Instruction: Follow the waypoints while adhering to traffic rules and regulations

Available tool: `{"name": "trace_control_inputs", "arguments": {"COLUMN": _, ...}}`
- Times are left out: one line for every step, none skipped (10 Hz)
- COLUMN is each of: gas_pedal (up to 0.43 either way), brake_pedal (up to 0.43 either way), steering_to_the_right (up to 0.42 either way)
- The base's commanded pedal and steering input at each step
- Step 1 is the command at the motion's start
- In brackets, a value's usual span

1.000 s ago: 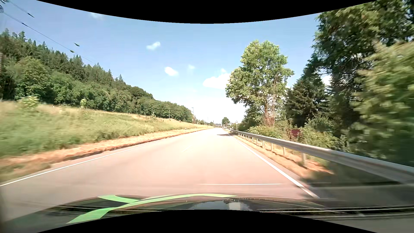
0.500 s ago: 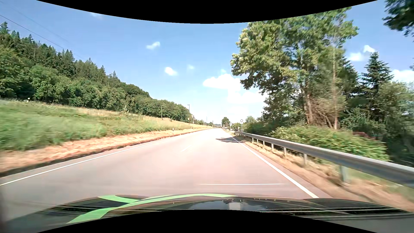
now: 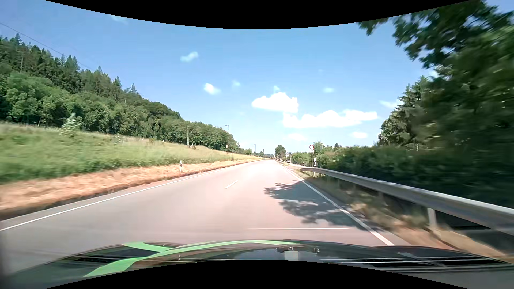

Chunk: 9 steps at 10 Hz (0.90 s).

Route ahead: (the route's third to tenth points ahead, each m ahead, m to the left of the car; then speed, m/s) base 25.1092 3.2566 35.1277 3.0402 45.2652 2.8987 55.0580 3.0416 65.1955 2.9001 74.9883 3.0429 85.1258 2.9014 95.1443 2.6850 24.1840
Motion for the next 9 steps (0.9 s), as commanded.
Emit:
{"name": "trace_control_inputs", "arguments": {"gas_pedal": 0.157, "brake_pedal": 0.000, "steering_to_the_right": -0.001}}
{"name": "trace_control_inputs", "arguments": {"gas_pedal": 0.157, "brake_pedal": 0.000, "steering_to_the_right": -0.001}}
{"name": "trace_control_inputs", "arguments": {"gas_pedal": 0.157, "brake_pedal": 0.000, "steering_to_the_right": -0.001}}
{"name": "trace_control_inputs", "arguments": {"gas_pedal": 0.157, "brake_pedal": 0.000, "steering_to_the_right": -0.001}}
{"name": "trace_control_inputs", "arguments": {"gas_pedal": 0.157, "brake_pedal": 0.000, "steering_to_the_right": -0.001}}
{"name": "trace_control_inputs", "arguments": {"gas_pedal": 0.157, "brake_pedal": 0.000, "steering_to_the_right": 0.000}}
{"name": "trace_control_inputs", "arguments": {"gas_pedal": 0.157, "brake_pedal": 0.000, "steering_to_the_right": 0.000}}
{"name": "trace_control_inputs", "arguments": {"gas_pedal": 0.157, "brake_pedal": 0.000, "steering_to_the_right": 0.000}}
{"name": "trace_control_inputs", "arguments": {"gas_pedal": 0.169, "brake_pedal": 0.000, "steering_to_the_right": 0.000}}
